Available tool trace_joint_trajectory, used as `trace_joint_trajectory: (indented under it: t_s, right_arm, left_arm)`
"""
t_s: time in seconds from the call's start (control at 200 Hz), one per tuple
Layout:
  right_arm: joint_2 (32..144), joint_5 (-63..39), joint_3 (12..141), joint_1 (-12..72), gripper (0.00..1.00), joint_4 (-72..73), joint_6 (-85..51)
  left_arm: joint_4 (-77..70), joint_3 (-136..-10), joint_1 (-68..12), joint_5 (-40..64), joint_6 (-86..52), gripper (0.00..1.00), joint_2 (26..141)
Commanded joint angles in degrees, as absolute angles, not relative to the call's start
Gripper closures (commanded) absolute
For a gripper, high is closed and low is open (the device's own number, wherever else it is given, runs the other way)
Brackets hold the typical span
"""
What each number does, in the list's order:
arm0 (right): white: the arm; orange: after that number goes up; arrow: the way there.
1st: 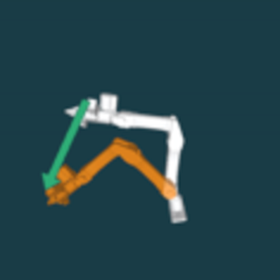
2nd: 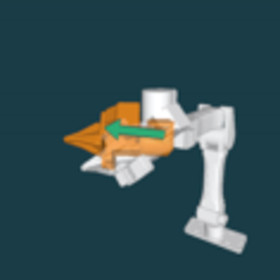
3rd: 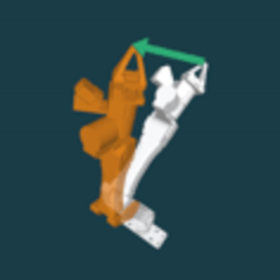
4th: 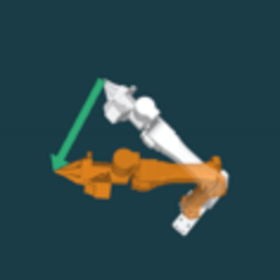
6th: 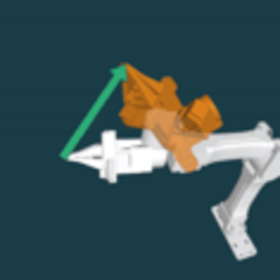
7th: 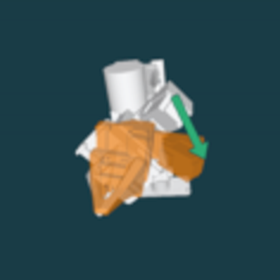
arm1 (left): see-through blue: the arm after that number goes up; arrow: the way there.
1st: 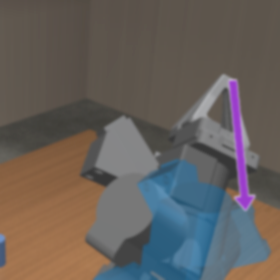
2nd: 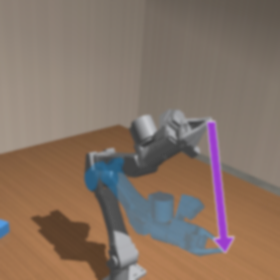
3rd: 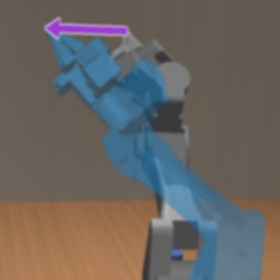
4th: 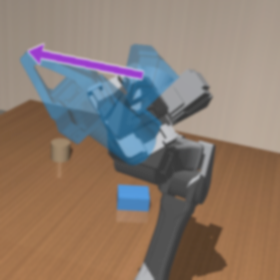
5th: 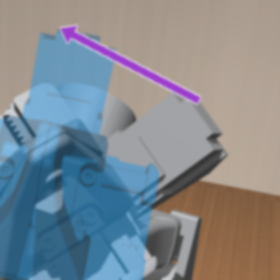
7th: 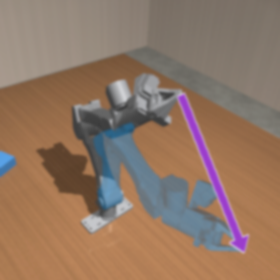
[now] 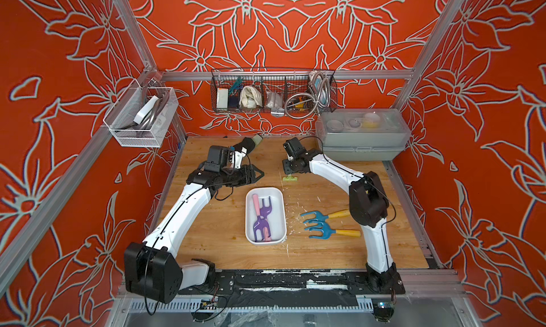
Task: Put the rake into the storage box
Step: Pick up the rake at the center of the board.
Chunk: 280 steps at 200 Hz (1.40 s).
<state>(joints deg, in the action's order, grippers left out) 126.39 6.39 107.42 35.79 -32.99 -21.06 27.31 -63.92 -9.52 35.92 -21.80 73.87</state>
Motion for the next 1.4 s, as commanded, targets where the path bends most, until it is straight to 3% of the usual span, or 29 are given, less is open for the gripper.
trace_joint_trajectory:
  t_s: [0.0,0.32,0.581,0.801,1.086,1.191,1.271,1.396]
  right_arm:
    - [132.62,8.61,115.95,34.73,0.47,-38.45,-18.66]
    - [150.85,12.46,143.47,32.84,0.46,-47.94,-18.54]
    - [155.26,9.64,146.60,31.82,0.48,-47.62,-19.52]
    - [157.64,7.94,147.63,31.56,0.55,-49.22,-21.18]
    - [156.77,6.20,145.98,31.56,0.74,-49.79,-22.65]
    - [154.89,6.58,143.78,31.55,0.92,-49.93,-22.85]
    - [152.42,7.22,141.35,31.56,0.99,-49.76,-22.63]
    - [146.39,8.76,136.67,31.55,1.00,-49.56,-21.56]
  left_arm:
    - [22.14,-62.32,-8.81,40.98,-24.00,0.32,74.04]
    - [20.41,-59.84,-5.06,43.45,-26.74,0.33,72.82]
    - [18.46,-59.33,-1.68,47.72,-29.92,0.41,75.32]
    - [19.03,-59.21,-1.49,46.69,-29.46,0.41,74.67]
    - [18.06,-59.04,0.04,47.53,-29.79,0.42,75.24]
    - [17.62,-58.80,0.35,47.48,-29.79,0.42,75.72]
    - [17.83,-58.80,0.39,46.91,-29.26,0.42,75.96]
    - [18.37,-58.89,0.36,45.90,-28.24,0.42,75.68]
